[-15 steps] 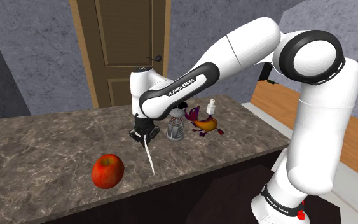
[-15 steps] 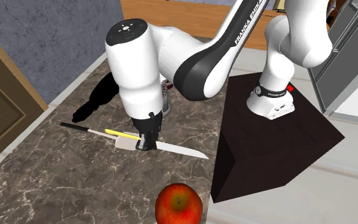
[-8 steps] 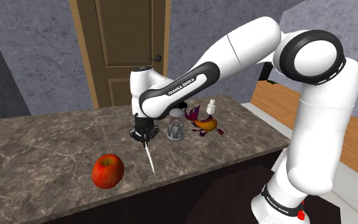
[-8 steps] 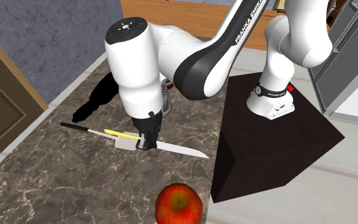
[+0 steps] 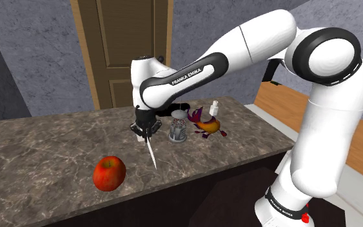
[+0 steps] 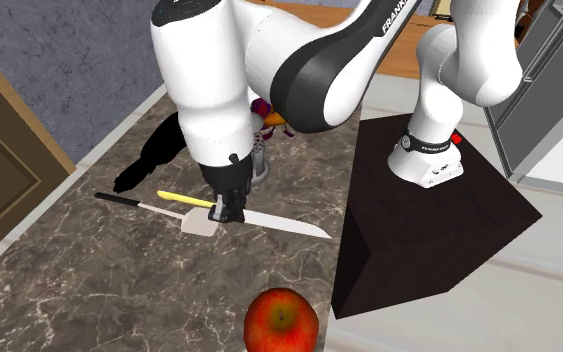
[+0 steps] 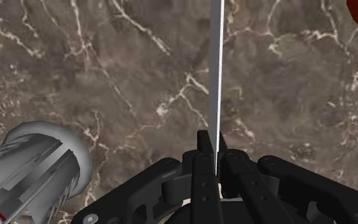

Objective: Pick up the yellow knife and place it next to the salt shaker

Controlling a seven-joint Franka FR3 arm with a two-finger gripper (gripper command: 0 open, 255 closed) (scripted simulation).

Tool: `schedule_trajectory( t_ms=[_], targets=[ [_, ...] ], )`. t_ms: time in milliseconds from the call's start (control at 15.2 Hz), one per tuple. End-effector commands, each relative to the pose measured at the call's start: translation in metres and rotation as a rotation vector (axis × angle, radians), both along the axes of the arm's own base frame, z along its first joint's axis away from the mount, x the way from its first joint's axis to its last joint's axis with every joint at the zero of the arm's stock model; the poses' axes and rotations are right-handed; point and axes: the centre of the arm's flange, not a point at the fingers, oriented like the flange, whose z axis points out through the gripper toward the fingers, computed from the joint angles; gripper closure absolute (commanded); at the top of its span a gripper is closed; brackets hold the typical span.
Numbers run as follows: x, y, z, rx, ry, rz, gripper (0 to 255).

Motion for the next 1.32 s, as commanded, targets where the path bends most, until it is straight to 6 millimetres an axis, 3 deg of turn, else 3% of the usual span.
schedule_trajectory(
  t_ms=[0, 1254],
  targets=[
    [-0.001, 0.000, 0.011, 0.000, 0.000, 0.000, 255],
    [-0.001, 0.000, 0.111, 0.000, 0.000, 0.000, 255]
  ],
)
